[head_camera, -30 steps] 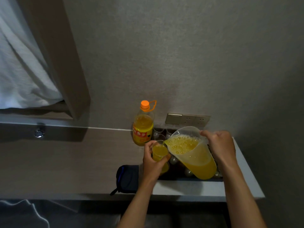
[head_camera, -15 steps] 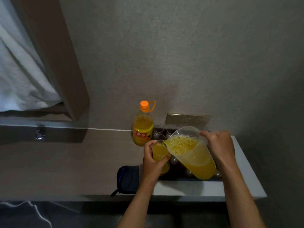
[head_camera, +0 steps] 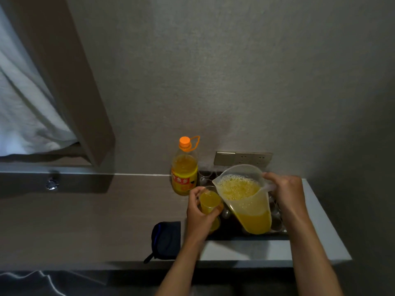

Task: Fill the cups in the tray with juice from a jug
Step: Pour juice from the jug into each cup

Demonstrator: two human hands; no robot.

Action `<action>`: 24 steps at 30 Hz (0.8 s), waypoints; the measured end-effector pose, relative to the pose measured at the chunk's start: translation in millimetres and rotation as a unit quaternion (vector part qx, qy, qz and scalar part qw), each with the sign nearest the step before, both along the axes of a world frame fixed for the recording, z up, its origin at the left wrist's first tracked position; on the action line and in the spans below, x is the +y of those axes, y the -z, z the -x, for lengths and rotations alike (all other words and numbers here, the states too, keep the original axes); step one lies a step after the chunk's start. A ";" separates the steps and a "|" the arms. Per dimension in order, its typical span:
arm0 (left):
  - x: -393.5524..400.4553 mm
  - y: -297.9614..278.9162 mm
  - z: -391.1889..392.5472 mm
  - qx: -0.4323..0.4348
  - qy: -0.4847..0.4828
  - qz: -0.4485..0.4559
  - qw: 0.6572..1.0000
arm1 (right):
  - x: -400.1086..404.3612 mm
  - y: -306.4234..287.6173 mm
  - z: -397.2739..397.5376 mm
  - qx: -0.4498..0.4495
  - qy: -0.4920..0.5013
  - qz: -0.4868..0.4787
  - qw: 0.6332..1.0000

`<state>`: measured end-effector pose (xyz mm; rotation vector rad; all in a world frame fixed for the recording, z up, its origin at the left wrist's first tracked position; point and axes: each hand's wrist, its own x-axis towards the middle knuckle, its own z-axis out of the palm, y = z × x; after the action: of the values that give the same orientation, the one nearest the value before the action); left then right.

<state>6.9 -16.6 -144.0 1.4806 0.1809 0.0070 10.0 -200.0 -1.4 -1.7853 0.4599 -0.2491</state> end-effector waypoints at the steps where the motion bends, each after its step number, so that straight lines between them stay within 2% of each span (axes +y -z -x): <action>1: -0.7 0.9 -1.1 -0.002 0.000 -0.003 1.000 | -1.3 -1.0 0.7 -0.006 0.004 -0.014 1.000; 10: -10.5 4.2 -7.4 -0.023 0.021 -0.056 0.998 | -17.1 -2.8 -1.3 -0.036 0.085 -0.066 0.994; 17: -25.0 10.0 -11.0 -0.038 0.047 -0.133 0.989 | -33.7 0.2 -1.0 -0.078 0.153 -0.125 0.977; 24: -38.7 16.3 -15.4 -0.056 0.093 -0.211 0.971 | -50.3 7.2 -0.4 -0.104 0.170 -0.147 0.969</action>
<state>22.3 -55.2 -160.4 1.9117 -0.0574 -0.0224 10.4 -250.4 -8.6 -1.3685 0.6175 -0.5731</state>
